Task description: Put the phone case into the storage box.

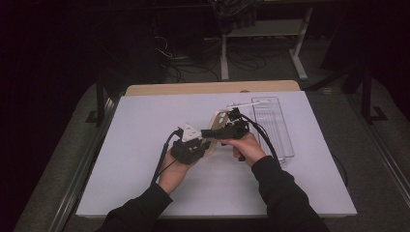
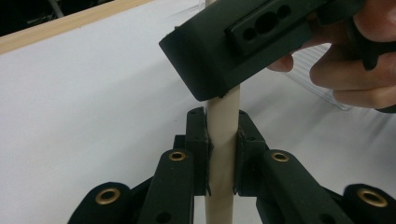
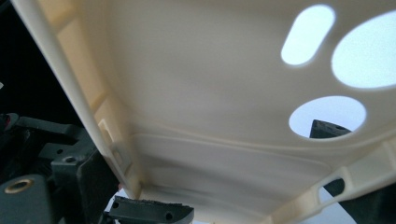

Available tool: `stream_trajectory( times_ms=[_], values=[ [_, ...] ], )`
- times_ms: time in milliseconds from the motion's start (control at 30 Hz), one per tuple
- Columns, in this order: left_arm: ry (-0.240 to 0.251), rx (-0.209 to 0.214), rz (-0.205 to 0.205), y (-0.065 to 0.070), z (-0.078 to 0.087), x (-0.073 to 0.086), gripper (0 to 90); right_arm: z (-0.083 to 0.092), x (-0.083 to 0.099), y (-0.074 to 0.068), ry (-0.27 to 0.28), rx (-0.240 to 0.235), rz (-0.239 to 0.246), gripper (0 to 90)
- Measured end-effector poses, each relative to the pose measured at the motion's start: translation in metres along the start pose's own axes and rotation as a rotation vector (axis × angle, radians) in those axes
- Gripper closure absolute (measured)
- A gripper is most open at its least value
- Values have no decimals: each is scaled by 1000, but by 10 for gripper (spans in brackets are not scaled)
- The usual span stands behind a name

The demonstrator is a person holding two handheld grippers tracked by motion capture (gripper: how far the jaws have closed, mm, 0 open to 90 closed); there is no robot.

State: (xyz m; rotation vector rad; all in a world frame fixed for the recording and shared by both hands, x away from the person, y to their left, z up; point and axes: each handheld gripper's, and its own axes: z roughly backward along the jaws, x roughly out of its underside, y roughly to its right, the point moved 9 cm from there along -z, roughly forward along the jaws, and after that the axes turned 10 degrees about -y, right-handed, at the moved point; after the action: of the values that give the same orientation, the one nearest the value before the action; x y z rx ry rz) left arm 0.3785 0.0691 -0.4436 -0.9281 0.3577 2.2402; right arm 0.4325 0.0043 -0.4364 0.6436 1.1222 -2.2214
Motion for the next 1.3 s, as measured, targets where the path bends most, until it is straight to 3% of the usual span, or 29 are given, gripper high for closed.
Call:
stream_trajectory(
  times_ms=[233,500,667,933,1033,1067,1133,1300],
  values=[
    [-1,2,-2,-1,-1,0,764,0,0,0,0,12,-4,76],
    [-16,33,-25,-3,3,1,479,1,1,2,-3,27,-9,77],
    [-58,87,-18,-4,2,4,325,1,1,3,-8,37,-2,77],
    [-76,159,-75,-6,5,7,190,2,1,6,-8,48,1,77],
    [-95,168,-118,-8,7,11,127,2,2,6,-12,47,1,77],
    [-84,179,-115,-8,8,11,120,2,2,6,-12,48,2,77],
    [-81,186,-147,-11,10,12,74,3,1,6,-12,49,1,77],
    [-94,203,-166,-14,14,18,15,5,1,7,-11,53,3,77]
  ],
)
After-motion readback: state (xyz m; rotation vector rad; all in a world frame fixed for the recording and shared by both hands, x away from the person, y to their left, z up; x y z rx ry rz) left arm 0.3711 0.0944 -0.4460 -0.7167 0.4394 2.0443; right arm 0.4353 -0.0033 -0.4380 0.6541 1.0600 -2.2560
